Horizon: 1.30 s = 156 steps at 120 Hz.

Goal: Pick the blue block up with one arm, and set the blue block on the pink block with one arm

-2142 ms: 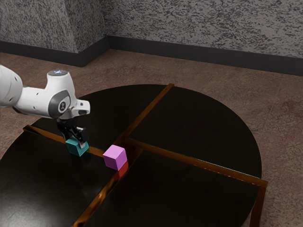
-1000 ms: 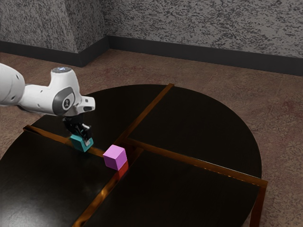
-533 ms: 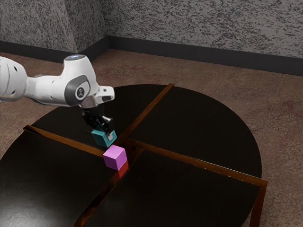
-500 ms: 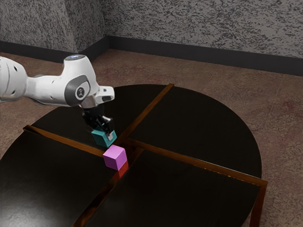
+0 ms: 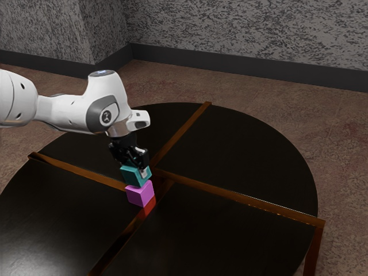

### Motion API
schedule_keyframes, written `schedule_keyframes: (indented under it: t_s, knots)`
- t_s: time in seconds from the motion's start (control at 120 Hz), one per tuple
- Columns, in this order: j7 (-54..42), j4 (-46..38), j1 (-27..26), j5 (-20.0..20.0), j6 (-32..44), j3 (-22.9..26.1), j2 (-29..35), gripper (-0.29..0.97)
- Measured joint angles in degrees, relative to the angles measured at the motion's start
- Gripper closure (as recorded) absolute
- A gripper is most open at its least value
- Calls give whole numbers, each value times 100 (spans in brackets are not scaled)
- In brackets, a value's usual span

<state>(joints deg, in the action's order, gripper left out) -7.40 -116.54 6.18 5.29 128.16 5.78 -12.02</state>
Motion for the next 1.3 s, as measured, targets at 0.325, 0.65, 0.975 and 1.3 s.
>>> schedule_keyframes:
  t_s: [0.325, 0.65, 0.975, 1.3]
  knots:
    - [172, -169, -33, -27, -10, -7, 132, 29]
    - [290, -126, -64, -222, 10, -16, 94, 29]
    - [327, -118, -61, -264, 32, -16, 106, 18]
    - [319, -40, -35, -288, -253, 1, 682, 4]
